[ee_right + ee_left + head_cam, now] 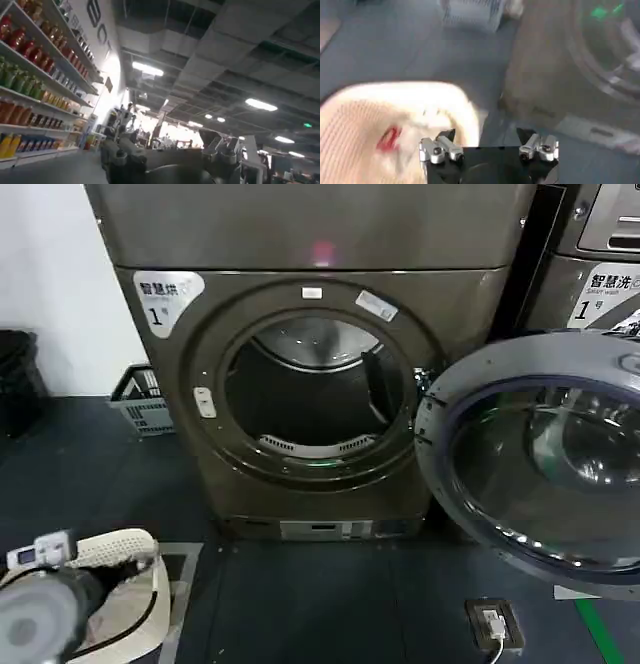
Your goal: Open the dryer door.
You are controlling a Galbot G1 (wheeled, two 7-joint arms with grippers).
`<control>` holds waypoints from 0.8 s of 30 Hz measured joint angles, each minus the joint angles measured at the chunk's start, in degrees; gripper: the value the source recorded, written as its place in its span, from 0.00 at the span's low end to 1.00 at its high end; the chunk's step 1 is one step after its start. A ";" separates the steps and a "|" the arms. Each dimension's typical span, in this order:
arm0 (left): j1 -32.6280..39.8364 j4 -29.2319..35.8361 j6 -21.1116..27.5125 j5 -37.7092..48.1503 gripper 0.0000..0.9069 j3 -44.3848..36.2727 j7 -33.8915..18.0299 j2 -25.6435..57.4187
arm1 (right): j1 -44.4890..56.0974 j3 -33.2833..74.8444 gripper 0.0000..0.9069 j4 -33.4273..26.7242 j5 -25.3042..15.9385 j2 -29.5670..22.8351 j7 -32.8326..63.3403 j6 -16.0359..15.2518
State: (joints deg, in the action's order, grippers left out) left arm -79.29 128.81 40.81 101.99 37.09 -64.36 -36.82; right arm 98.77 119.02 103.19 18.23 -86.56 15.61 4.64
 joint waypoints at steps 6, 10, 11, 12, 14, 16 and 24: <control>0.01 -5.76 0.50 14.03 1.00 3.18 -5.04 2.18 | 0.35 -0.03 1.00 -1.48 -0.19 0.09 0.18 0.40; 1.05 -10.23 1.32 18.11 1.00 3.35 -6.53 3.17 | 0.90 -0.10 1.00 -2.32 -0.41 -0.02 0.21 1.28; 1.34 -11.18 1.35 19.41 1.00 3.36 -7.20 3.40 | 0.98 -0.09 1.00 -2.47 -0.41 -0.02 0.21 1.42; 1.73 -12.18 1.36 20.18 1.00 3.37 -7.40 3.77 | 1.06 -0.04 1.00 -2.66 -0.41 0.01 0.21 1.55; 2.63 -14.45 1.36 20.95 1.00 3.47 -7.47 4.42 | 1.08 0.02 1.00 -2.93 -0.41 0.01 0.21 1.65; 3.47 -16.71 1.37 22.09 1.00 3.63 -7.54 4.83 | 1.08 0.02 1.00 -3.13 -0.41 0.01 0.21 1.87; 5.33 -22.96 1.39 26.61 1.00 4.63 -8.48 5.49 | 1.08 -0.07 1.00 -3.40 -0.36 -0.08 -0.09 2.93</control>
State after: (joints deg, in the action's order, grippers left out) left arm -73.96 105.86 42.19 128.60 41.72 -72.84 -31.33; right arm 99.85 118.95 99.80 17.87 -86.64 15.51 7.57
